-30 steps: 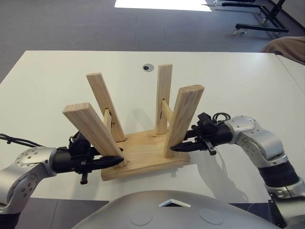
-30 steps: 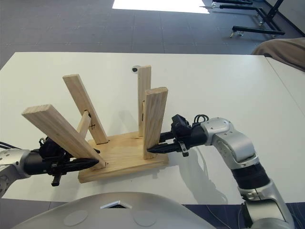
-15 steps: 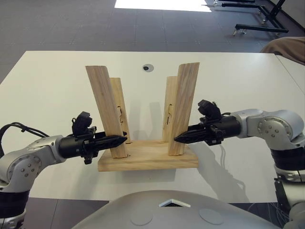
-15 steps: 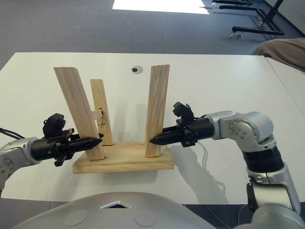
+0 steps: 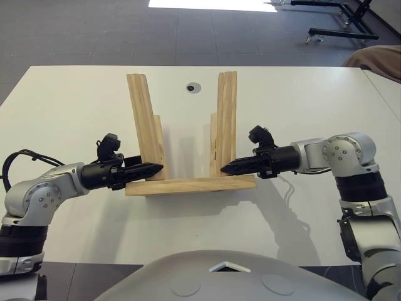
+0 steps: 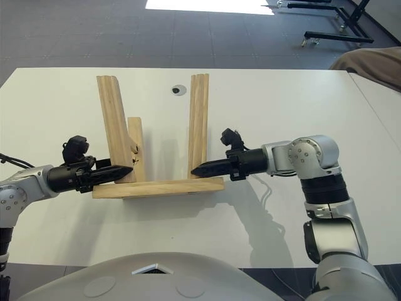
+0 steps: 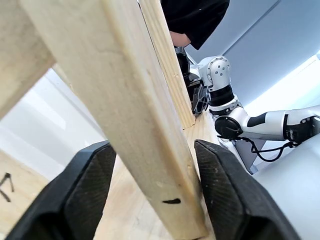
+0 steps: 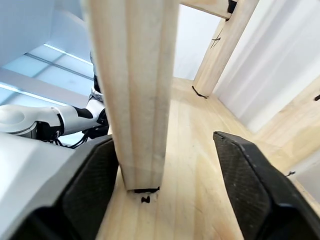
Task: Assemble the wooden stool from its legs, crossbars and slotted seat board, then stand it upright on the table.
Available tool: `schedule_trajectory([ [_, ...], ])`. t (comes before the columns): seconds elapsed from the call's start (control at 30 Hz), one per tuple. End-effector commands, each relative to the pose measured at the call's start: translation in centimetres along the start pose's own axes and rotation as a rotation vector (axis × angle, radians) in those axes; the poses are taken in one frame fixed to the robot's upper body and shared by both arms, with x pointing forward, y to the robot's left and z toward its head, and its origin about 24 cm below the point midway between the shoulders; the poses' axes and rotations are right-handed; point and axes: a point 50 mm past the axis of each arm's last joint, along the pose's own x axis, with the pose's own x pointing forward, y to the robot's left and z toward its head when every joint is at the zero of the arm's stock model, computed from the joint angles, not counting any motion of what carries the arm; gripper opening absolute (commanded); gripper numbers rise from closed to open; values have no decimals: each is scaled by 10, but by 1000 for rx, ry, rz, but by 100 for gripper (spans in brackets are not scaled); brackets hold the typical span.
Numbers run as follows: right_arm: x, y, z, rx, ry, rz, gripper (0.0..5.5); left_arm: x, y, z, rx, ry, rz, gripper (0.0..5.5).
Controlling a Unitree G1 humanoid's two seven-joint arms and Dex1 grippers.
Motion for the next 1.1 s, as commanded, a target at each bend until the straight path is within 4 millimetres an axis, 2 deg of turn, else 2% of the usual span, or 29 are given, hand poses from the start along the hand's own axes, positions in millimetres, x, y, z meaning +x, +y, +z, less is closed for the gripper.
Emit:
schedule_trajectory([
  [0.03, -9, -9, 8, 7, -86, -85, 404, -9, 7, 5, 17, -34, 58, 331],
  [0.27, -25, -11, 16, -12, -202, -114, 538, -24, 16, 16, 58, -115, 119, 331],
  [0.37, -34, -5, 17, -66, -241, -98, 538, -35, 14, 28, 113, -169, 153, 331],
  [0.5, -49, 9, 15, -229, -316, -75, 538, -58, 3, 38, 255, -223, 238, 331],
  [0.57, -61, 1, 6, -491, -358, -209, 538, -75, -7, 30, 424, -174, 372, 331],
  [0.63, -76, -12, -11, -695, -318, -340, 538, -89, -13, 0, 621, 66, 494, 331],
  [0.7, -84, -20, -27, -806, -256, -402, 538, -93, -23, -30, 714, 296, 426, 331],
  [0.8, -89, -28, -43, -910, -221, -445, 538, -89, -28, -47, 796, 417, 390, 331],
  [0.9, -81, -33, -57, -995, -106, -395, 538, -81, -28, -60, 843, 493, 310, 331],
  [1.0, -68, -44, -72, -1067, 30, -325, 538, -62, -20, -60, 885, 452, 272, 331],
  [1.1, -48, -47, -72, -1087, -11, -268, 538, -49, -16, -57, 900, 405, 271, 331],
])
